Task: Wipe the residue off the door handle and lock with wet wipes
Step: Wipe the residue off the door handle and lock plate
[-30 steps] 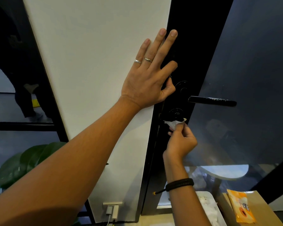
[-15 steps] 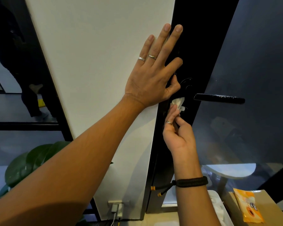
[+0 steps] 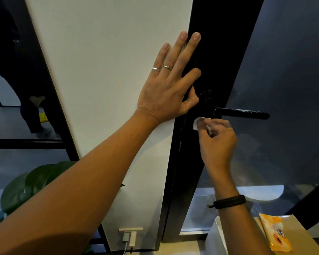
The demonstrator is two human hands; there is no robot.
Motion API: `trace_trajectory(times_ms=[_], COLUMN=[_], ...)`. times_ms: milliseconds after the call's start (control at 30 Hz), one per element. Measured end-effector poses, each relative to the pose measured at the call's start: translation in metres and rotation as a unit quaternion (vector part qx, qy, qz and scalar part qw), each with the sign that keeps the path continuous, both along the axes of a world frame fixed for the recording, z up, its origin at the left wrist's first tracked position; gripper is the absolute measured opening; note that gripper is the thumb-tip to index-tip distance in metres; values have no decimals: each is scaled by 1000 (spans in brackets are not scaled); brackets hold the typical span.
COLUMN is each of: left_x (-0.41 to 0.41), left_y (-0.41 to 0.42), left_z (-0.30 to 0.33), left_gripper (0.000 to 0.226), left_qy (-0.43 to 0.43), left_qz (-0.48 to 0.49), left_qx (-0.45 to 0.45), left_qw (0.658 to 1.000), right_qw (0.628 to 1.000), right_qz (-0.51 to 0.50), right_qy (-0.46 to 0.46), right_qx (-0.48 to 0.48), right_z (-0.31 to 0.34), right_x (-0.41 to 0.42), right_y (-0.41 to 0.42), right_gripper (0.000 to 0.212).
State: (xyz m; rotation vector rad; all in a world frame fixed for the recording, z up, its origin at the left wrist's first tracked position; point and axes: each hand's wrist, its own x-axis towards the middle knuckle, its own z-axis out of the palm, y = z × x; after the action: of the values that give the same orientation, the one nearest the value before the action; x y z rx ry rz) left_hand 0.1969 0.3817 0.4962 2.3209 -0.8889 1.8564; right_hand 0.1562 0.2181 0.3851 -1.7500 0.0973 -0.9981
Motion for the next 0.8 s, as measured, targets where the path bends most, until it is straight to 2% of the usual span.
trace_trajectory(times_ms=[33, 100, 167, 233, 400, 600, 700, 800], left_x=[0, 0, 0, 0, -1, 1, 0, 1], left_y=[0, 0, 1, 1, -1, 1, 0, 1], left_z=[0, 1, 0, -1, 1, 0, 1, 1], left_gripper=[26, 27, 28, 28, 27, 27, 27, 27], left_qy=[1, 2, 3, 6, 8, 5, 11, 11], left_qz=[2, 1, -2, -2, 0, 4, 0, 2], left_qx=[1, 0, 0, 4, 1, 4, 8, 11], left_qw=[1000, 1000, 1000, 1000, 1000, 1000, 1000, 1000], right_qw=[1000, 998, 987, 978, 984, 993, 988, 979], right_qz=[-5, 9, -14, -42, -47, -14, -45, -20], right_qy=[9, 10, -43, -106, -154, -111, -135, -145], right_qx=[-27, 58, 155, 174, 73, 27, -64, -145], right_z=[-3, -15, -26, -21, -4, -50, -21, 13], right_x=[2, 6, 8, 12, 25, 4, 21, 35], right_y=[-6, -23, -34, -34, -11, -11, -10, -13], right_gripper=[17, 17, 17, 17, 22, 33, 36, 49])
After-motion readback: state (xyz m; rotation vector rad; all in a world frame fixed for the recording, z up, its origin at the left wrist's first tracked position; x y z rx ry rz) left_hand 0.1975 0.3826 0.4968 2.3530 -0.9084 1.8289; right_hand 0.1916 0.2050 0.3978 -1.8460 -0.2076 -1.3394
